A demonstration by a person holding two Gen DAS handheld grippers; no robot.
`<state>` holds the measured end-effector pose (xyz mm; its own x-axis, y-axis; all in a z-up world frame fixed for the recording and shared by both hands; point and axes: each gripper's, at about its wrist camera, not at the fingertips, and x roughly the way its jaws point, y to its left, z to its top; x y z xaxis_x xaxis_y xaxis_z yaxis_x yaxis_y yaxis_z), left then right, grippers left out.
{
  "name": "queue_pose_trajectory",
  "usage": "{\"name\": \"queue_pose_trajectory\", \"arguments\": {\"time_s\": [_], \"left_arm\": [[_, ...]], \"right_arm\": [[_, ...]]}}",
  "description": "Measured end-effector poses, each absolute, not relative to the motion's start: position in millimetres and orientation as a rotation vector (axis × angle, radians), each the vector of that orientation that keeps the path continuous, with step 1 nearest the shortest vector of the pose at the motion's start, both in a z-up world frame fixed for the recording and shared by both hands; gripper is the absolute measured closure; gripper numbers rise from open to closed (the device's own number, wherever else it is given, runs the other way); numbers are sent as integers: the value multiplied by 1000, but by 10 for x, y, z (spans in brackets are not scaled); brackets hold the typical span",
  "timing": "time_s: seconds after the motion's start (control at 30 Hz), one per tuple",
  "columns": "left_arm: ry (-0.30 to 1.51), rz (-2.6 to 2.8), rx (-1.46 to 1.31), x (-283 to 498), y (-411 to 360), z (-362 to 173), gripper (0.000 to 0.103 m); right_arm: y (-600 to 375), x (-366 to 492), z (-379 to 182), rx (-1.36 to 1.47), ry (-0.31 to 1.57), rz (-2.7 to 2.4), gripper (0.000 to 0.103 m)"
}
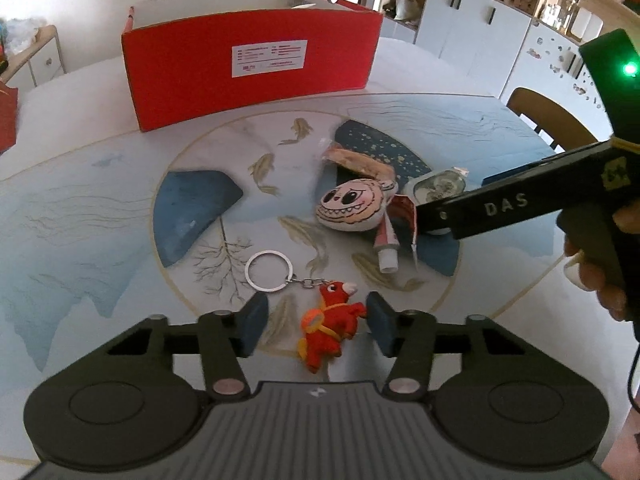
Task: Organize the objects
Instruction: 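Grasp the red plush keyring toy with the left tool while the right tool grasps the white tape roller, then carry the red toy and the tape roller with both tools over the red box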
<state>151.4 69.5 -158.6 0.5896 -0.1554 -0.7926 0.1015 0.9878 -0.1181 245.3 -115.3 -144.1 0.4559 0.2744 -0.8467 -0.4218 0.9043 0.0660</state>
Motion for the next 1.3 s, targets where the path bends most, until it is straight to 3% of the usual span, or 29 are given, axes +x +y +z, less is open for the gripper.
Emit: {"name": "queue_pose_trajectory", "arguments": {"time_s": [0.2, 0.43, 0.57, 1.03, 1.3], "left_arm": [[944, -183, -79, 1513, 680, -1565, 70], [954, -190, -99, 1525, 721, -1559, 72], [959, -196, -120, 1537, 754, -1558, 72], [949, -219, -156, 1554, 862, -1550, 72], [946, -210, -329, 1622, 1100, -1458, 73]], "right_arm": [[-1124, 2505, -1464, -116, 1027, 402, 5], [-1059, 2526, -1470, -107, 1023, 382, 6], [-1011, 2474, -1460, -174, 996, 405, 17], [-1212, 2263, -1358, -182, 980, 465, 18], [-1263, 2121, -1033, -191, 942, 516, 18]]}}
